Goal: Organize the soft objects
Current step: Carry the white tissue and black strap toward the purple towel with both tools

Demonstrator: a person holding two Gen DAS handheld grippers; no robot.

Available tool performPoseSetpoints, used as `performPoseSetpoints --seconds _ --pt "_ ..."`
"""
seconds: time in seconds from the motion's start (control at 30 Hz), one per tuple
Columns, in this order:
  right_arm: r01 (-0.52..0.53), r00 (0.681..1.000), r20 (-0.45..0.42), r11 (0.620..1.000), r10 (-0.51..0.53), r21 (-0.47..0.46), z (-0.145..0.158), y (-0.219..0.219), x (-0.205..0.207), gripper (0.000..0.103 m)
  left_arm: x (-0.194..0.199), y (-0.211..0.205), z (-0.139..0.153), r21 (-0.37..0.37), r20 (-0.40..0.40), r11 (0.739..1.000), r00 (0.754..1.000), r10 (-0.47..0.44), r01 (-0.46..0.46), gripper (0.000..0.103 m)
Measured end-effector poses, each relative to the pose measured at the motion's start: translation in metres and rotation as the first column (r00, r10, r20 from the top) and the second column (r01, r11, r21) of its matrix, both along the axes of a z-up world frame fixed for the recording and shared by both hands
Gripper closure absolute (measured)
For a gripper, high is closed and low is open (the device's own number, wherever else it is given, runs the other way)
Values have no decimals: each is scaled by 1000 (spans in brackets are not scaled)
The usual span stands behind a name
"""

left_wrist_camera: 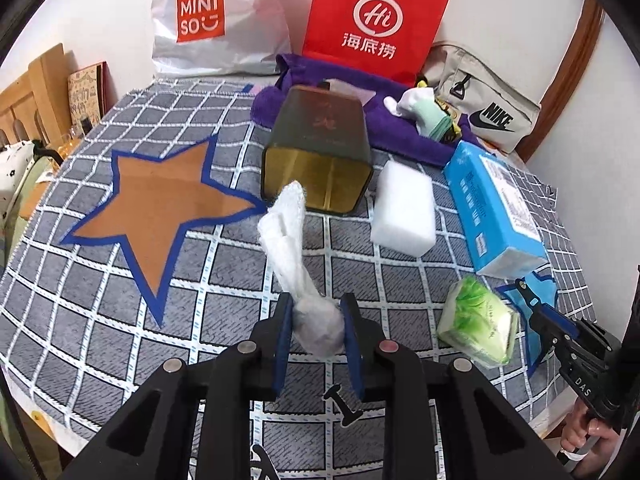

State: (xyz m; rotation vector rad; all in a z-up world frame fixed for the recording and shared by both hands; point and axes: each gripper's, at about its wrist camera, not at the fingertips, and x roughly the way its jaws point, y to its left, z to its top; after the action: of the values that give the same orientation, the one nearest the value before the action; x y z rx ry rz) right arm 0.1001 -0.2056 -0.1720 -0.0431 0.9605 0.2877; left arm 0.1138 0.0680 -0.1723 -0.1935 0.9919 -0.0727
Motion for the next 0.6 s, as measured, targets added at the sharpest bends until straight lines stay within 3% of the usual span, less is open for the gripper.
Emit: performPoseSetpoints --seconds 0.6 --pt "-55 995 89 997 51 48 67 6 25 82 20 -8 66 24 84 1000 996 -10 8 80"
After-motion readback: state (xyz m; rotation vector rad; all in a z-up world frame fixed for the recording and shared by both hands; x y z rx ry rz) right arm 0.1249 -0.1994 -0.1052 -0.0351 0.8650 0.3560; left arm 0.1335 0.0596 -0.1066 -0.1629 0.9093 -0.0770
